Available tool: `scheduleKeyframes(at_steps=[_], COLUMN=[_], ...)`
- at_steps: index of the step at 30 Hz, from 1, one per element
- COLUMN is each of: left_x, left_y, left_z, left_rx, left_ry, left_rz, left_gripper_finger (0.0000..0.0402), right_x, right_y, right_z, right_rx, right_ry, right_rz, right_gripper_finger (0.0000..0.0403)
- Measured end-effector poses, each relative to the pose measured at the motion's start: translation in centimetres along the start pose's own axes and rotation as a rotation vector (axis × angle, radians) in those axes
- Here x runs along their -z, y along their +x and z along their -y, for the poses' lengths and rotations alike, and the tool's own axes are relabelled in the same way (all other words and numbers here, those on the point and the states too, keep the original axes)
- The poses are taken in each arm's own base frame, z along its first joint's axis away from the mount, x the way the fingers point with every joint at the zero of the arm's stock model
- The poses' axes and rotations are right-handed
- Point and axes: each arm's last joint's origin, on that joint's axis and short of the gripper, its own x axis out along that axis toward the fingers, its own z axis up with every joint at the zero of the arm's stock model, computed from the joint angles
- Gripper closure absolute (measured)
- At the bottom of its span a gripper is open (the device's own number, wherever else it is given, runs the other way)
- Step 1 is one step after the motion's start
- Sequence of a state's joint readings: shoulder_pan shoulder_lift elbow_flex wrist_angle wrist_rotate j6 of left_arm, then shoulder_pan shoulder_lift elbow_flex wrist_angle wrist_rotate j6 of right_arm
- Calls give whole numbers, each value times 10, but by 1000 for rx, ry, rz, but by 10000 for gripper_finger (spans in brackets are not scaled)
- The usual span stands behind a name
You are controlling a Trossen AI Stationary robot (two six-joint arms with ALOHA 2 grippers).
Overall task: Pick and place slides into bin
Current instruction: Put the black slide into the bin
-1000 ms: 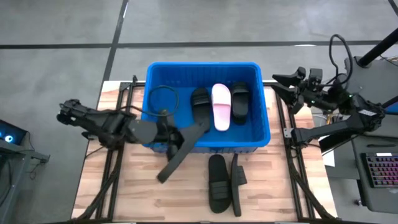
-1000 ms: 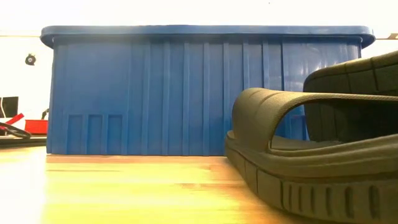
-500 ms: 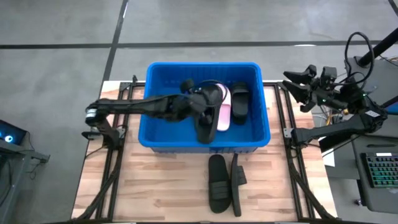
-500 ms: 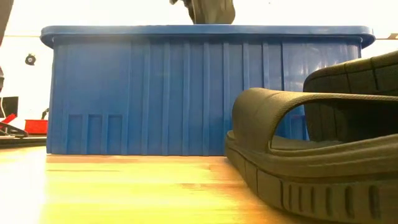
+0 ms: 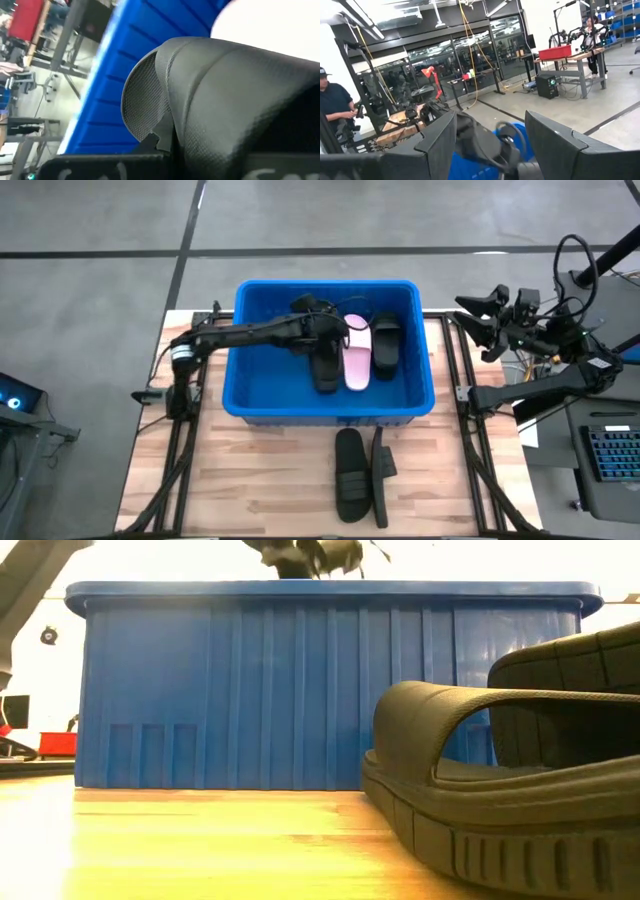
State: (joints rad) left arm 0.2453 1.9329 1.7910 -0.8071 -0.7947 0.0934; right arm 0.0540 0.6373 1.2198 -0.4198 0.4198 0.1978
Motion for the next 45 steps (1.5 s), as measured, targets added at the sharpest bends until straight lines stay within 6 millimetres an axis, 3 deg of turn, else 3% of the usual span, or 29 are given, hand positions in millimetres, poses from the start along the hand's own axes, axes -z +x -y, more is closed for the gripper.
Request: scheduleKeyframes(at_steps=[8, 15, 36, 40, 45], left_x=[9, 15, 16, 17, 17], left_y=[42, 65, 92, 95, 97], left_z=[20, 23, 43, 41, 39], left_rx=[5, -5, 37, 48, 120], left_ry=[234, 238, 193, 185, 167], left_rz=[-104, -153, -111, -111, -101], left_gripper_finger=[401, 401, 401, 370, 284], right_x=[0, 0, 0, 0, 0], right_y=[0, 0, 0, 0, 0], right_z=[0, 0, 0, 0, 0], right_rx=[0, 0, 0, 0, 0], right_ry=[-1, 1, 12, 13, 12], right_rz=[0, 0, 4, 4, 4], right_gripper_finger=[177, 177, 177, 177, 177])
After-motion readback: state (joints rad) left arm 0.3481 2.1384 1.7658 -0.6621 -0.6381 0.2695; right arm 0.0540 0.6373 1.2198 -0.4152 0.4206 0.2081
